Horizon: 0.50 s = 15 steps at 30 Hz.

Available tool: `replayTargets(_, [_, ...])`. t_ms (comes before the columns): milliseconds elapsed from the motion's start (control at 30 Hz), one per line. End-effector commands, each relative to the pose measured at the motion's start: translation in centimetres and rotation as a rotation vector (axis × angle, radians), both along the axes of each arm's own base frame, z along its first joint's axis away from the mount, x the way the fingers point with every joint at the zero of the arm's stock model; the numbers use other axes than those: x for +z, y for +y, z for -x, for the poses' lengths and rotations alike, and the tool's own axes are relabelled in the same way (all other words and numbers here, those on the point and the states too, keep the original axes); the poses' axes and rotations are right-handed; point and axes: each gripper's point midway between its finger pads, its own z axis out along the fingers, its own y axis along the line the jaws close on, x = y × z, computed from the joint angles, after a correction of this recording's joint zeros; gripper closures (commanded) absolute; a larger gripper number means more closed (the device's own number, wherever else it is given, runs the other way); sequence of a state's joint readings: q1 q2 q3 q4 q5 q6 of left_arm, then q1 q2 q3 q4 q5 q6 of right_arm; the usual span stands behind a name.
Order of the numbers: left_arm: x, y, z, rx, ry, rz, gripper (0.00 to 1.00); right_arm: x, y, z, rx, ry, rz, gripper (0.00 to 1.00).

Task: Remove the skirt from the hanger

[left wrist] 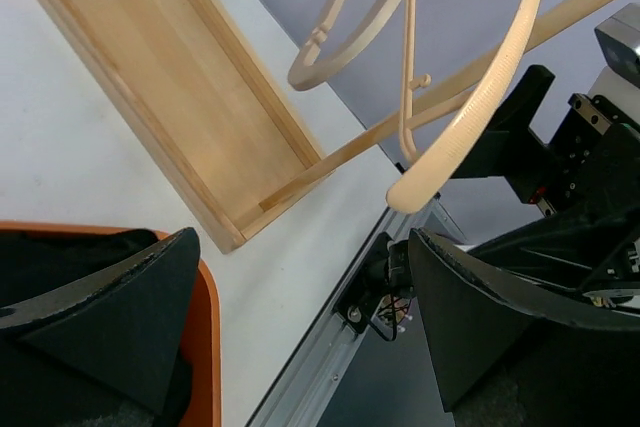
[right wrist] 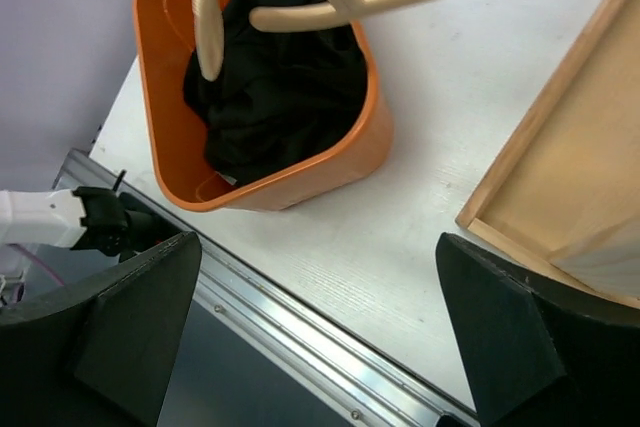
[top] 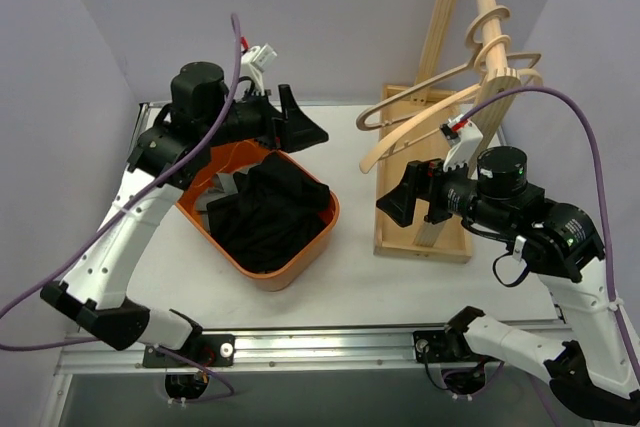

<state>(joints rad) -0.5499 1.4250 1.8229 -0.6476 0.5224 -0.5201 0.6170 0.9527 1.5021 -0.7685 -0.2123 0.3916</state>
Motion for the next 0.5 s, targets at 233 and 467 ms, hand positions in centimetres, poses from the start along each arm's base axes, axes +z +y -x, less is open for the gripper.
replayTargets(233, [-0.3,6.2,3.2,0.152,0.032,0.137,0.06,-3.3,-3.2,-1.2,-0.202,-0.026,0.041,0.00])
replayTargets(467, [-4.2,7.1,5.5,0.165,0.129,0.183,0.06,-5.4,-3.6,-1.2,-0.228,-0.050,0.018,0.00])
